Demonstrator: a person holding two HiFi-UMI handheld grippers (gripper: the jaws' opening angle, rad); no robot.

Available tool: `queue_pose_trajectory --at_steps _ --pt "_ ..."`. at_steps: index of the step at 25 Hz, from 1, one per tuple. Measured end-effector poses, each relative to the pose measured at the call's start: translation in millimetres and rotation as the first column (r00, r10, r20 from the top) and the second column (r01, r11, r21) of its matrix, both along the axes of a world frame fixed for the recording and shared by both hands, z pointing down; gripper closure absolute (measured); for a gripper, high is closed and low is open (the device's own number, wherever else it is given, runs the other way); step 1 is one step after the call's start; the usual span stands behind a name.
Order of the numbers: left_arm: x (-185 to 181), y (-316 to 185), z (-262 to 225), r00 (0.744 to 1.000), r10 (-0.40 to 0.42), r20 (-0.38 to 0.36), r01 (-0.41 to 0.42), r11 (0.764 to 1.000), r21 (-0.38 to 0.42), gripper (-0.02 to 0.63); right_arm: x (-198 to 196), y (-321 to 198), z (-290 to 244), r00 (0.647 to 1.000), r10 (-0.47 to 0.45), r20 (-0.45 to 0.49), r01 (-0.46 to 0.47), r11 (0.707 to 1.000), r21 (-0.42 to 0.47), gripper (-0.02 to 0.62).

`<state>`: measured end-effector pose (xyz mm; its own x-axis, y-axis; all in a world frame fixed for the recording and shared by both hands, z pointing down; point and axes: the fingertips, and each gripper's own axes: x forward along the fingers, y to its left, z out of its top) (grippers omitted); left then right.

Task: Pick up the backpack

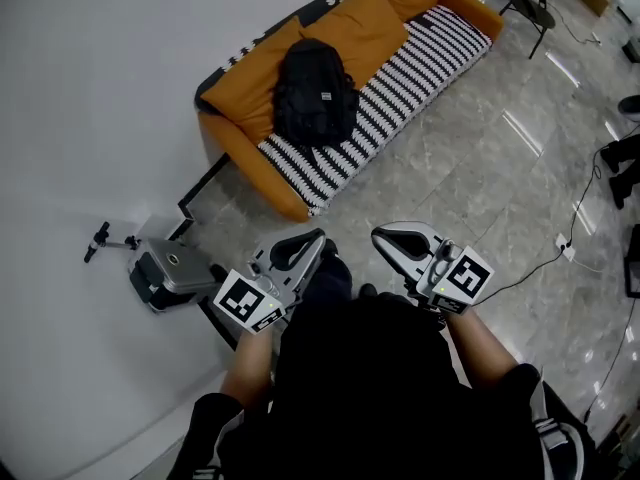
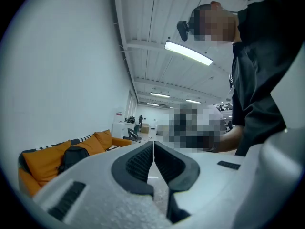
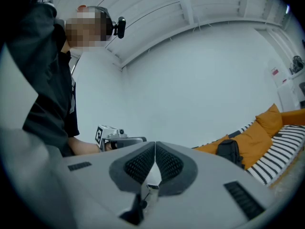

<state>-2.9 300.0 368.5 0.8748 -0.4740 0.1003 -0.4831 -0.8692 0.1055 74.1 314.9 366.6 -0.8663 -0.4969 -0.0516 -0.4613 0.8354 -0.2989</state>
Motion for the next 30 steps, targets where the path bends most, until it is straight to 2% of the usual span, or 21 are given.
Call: queue_pose_trajectory --at_steps 4,19,24,30 --pt "-6 -36 -6 0.999 0.014 -0.036 -0.013 1.0 0.008 0.581 -10 -35 1 1.0 0.007 -0.027 -0.008 1.0 -0.008 0.568" --pt "-74 -176 -5 0.994 0.058 -0.089 -0.058 0.998 -0.008 0.581 -77 -171 -13 0.995 0.062 -0.073 -0.063 0.998 -0.011 0.568" --pt "-82 -211 4 0.991 0.081 -0.104 -0.083 0.996 -0.015 0.581 -85 -200 -14 0.992 0.095 -0.082 -0.096 0.995 -0.004 0.568" --pt "-73 -239 17 0.988 0.095 -0.125 -0.101 0.994 -0.043 0.581 -76 -224 -6 0.986 0.135 -0.102 -0.14 0.989 -0.042 0.568"
